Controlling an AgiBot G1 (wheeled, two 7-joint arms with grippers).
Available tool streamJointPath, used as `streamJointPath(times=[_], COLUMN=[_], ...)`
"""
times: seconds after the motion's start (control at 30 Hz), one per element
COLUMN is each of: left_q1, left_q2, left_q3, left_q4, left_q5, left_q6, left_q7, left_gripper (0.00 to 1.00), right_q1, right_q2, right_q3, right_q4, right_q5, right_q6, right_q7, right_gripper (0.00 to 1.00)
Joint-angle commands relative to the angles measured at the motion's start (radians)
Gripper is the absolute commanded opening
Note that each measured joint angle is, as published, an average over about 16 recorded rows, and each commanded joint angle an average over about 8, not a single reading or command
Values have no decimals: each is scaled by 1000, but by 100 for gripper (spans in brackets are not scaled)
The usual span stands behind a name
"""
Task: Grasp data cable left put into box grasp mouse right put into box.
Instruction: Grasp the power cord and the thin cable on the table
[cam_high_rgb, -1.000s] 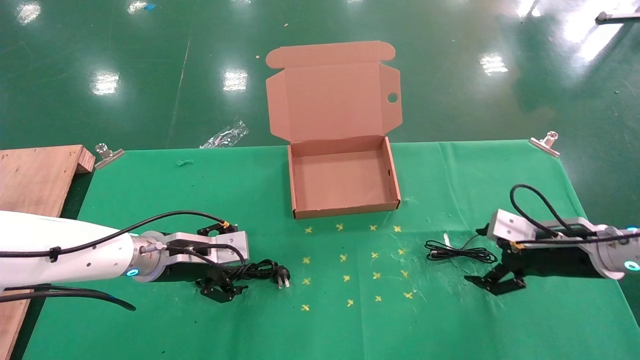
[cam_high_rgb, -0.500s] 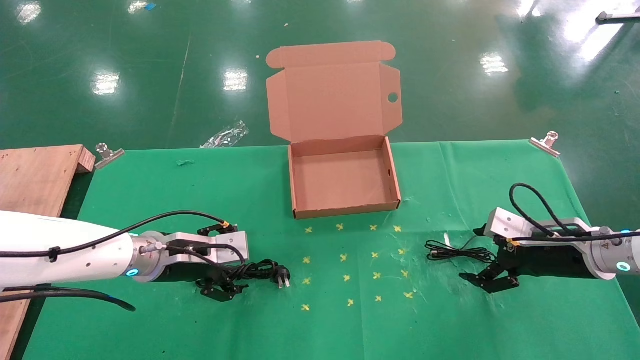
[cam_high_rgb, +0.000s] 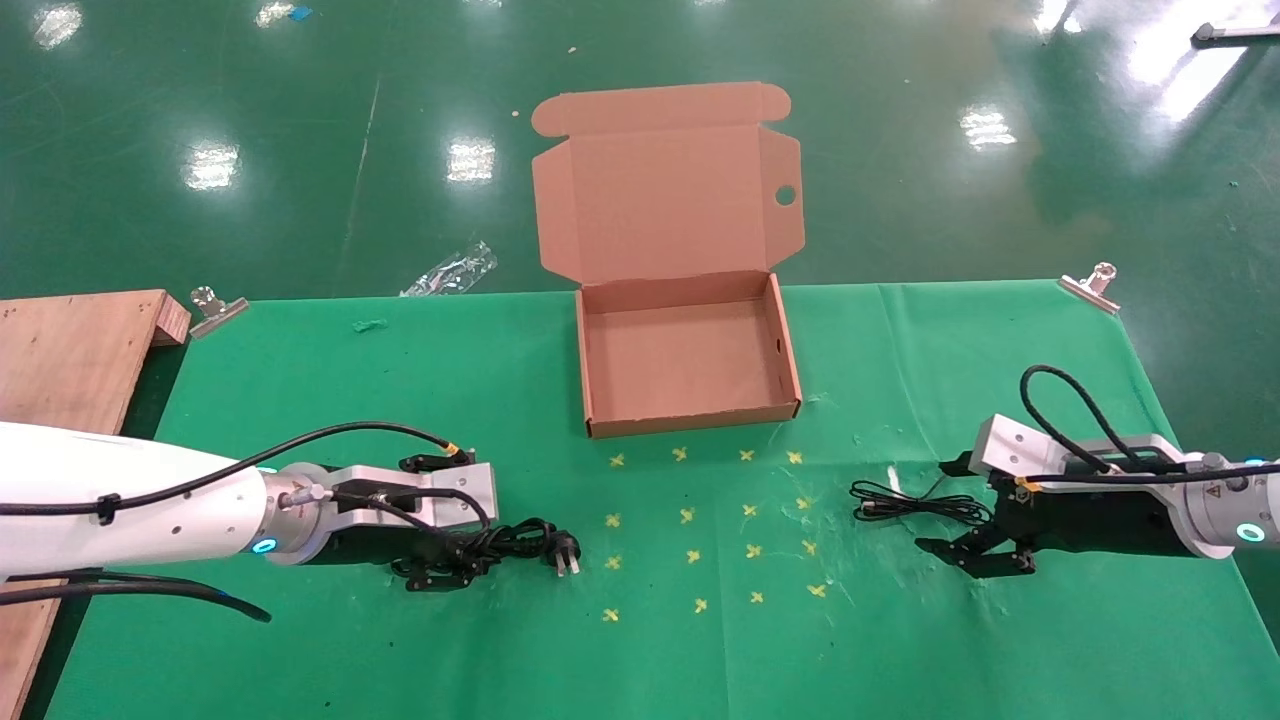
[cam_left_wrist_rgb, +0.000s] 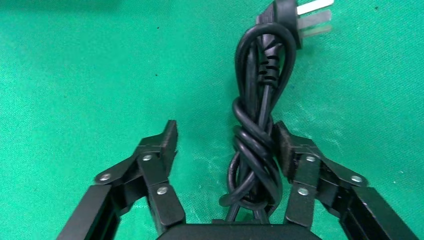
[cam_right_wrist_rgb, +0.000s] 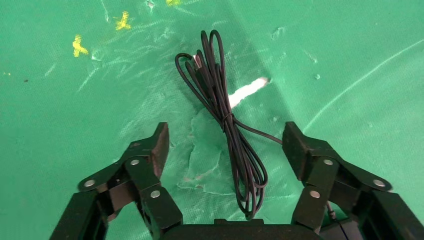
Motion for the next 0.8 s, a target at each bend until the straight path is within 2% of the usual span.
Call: streamJointPath(times=[0.03,0.8], left_q1=[0,0], left_q2=[0,0], left_q3=[0,0], left_q4=[0,0], left_q5=[0,0], left_q6=[0,0], left_q7=[0,0], left_gripper=[0,0], right_q1=[-1,-16], right_q2=[1,12], right_q3=[0,1], right_q4=[4,43], right_q5=[1,-6], right_q6=[-1,31], right_q7=[0,31], right_gripper=[0,0])
